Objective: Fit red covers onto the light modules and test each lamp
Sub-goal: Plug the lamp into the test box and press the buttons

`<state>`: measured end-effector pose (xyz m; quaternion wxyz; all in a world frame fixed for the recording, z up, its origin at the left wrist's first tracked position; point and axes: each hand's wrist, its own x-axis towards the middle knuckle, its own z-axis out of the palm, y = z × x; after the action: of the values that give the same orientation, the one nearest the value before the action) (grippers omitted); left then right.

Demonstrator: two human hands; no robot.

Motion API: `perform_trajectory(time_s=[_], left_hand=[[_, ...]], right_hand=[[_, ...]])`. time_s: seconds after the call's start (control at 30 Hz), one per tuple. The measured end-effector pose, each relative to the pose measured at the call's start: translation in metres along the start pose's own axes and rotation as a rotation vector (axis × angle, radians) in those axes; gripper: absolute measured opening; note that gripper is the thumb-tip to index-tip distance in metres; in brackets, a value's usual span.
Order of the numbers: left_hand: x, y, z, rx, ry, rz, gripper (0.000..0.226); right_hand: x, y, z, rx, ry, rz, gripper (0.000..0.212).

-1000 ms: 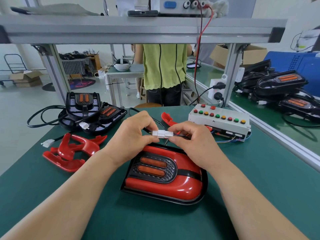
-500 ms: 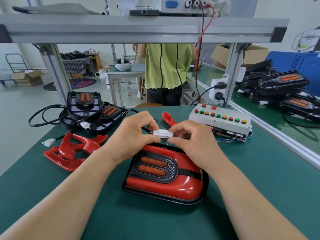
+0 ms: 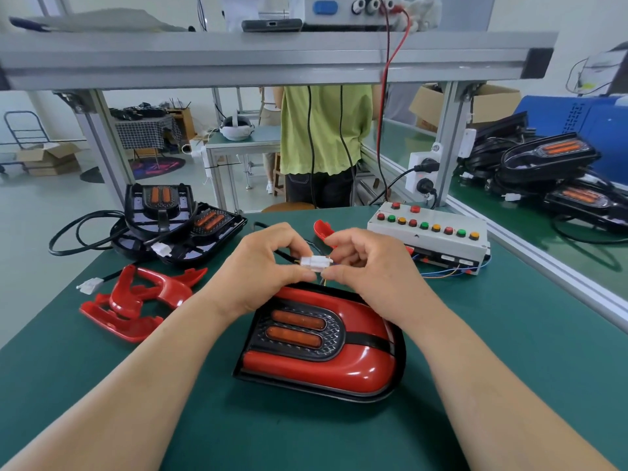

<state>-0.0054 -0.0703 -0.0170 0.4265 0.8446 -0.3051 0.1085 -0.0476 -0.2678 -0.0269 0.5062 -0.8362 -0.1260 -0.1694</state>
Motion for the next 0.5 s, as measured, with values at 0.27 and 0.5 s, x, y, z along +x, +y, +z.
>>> perform_trajectory(time_s=[0.27, 0.5], left_hand=[[-0.008, -0.045, -0.006, -0.021, -0.004, -0.207, 0.016], [-0.010, -0.047, 0.012, -0.025, -0.072, -0.278, 0.019]], right_hand=[[0.036, 0.032, -0.027, -0.423, 0.007, 0.108, 0.043], [0.079, 0.072, -0.031, -1.040, -0.246, 0.336, 0.068]])
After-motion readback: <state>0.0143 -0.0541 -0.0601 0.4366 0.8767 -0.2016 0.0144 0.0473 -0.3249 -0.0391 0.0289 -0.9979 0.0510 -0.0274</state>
